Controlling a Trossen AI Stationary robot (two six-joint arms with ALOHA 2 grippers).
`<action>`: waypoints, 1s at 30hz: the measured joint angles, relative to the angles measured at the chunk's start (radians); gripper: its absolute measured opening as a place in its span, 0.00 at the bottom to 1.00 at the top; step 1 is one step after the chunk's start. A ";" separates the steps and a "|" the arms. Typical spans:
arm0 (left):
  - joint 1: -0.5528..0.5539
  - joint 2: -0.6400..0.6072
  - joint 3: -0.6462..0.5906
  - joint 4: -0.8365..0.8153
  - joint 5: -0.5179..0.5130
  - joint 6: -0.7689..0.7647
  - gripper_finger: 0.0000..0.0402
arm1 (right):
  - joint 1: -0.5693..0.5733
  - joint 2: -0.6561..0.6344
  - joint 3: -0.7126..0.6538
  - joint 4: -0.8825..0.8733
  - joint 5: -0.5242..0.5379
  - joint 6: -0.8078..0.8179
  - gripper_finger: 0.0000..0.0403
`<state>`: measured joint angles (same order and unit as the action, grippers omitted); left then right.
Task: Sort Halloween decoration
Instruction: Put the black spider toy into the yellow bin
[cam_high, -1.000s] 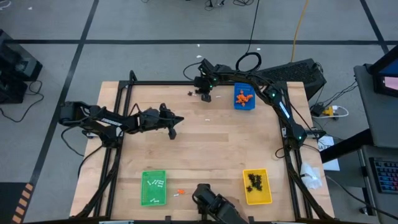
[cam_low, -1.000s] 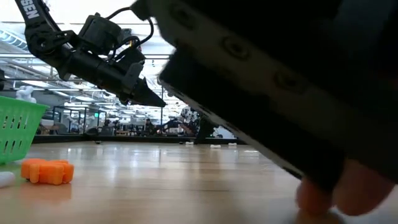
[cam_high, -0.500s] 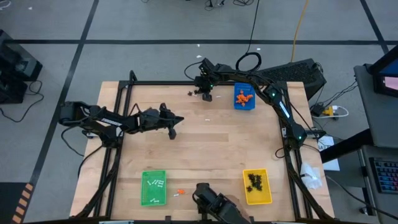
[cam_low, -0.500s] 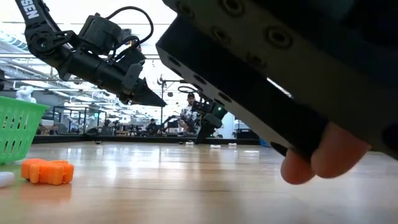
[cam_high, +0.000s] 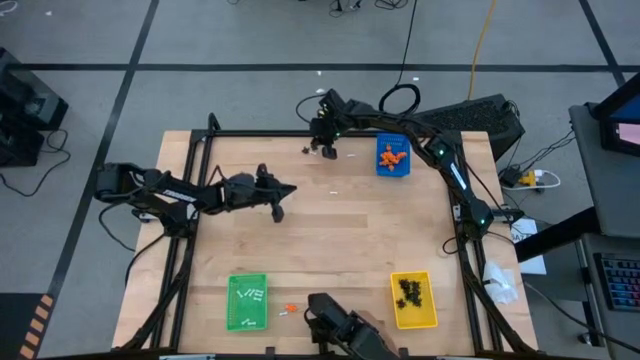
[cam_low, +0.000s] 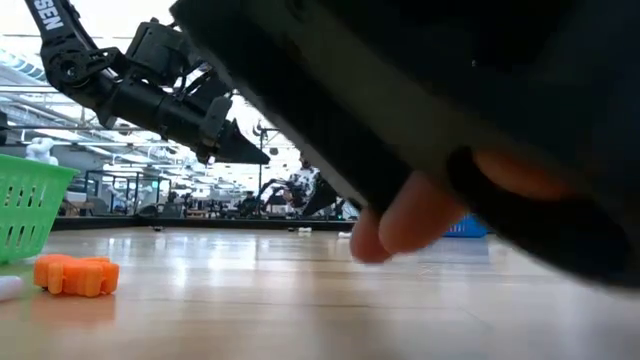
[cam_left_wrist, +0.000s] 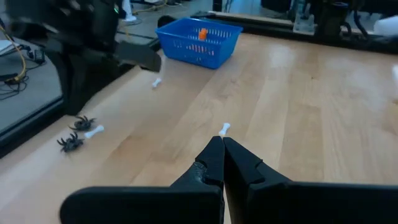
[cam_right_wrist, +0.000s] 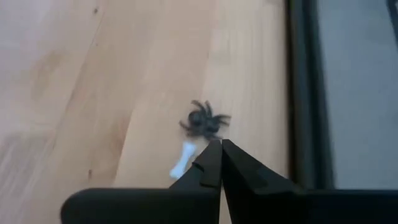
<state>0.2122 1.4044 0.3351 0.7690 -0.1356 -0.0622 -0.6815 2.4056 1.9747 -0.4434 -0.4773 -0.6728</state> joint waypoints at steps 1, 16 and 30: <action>0.005 0.000 0.000 0.003 0.000 0.000 0.00 | 0.000 0.008 0.000 0.000 0.000 0.000 0.00; 0.042 0.000 0.000 0.009 0.000 -0.003 0.00 | -0.014 0.015 0.008 -0.044 0.012 0.061 0.00; 0.043 0.000 0.000 0.010 0.000 -0.003 0.00 | -0.010 0.015 0.020 -0.073 0.056 0.061 0.00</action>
<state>0.2550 1.4044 0.3355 0.7788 -0.1353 -0.0654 -0.6918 2.4207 1.9945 -0.5169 -0.4213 -0.6115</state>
